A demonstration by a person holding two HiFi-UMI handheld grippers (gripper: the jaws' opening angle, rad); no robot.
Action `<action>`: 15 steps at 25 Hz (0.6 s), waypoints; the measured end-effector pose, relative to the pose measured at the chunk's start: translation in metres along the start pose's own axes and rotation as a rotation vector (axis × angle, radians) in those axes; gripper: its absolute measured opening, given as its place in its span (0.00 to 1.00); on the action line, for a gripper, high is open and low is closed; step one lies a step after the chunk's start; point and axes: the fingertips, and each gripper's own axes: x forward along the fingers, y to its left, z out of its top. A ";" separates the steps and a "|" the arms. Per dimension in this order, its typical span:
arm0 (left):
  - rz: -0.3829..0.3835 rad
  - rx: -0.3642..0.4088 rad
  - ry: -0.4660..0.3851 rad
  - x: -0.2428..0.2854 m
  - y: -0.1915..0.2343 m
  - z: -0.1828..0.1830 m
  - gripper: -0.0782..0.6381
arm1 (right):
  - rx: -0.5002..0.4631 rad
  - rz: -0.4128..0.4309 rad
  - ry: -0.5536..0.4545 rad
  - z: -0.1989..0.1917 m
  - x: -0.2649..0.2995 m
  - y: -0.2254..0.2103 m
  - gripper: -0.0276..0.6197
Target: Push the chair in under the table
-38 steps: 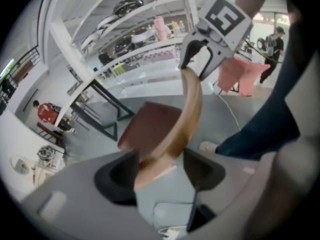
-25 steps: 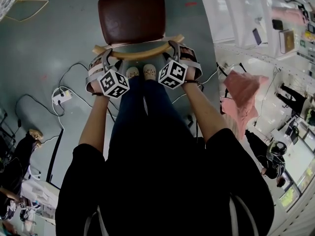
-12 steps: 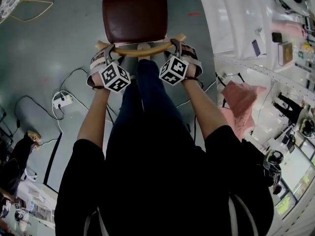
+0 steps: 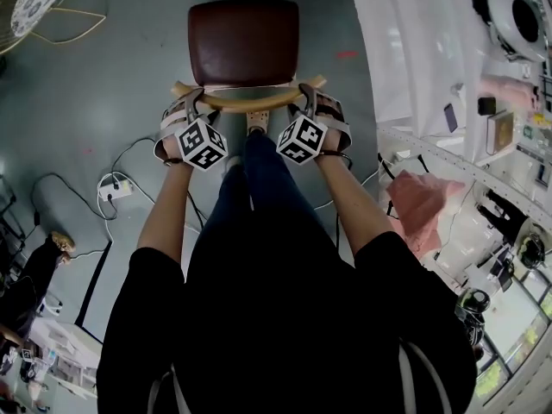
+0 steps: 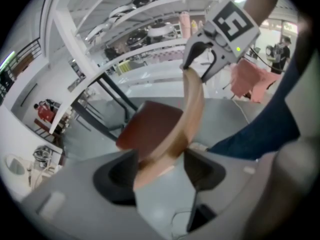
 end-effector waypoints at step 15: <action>0.008 -0.032 0.039 0.045 0.092 0.031 0.52 | -0.029 0.008 -0.036 0.032 0.052 -0.092 0.39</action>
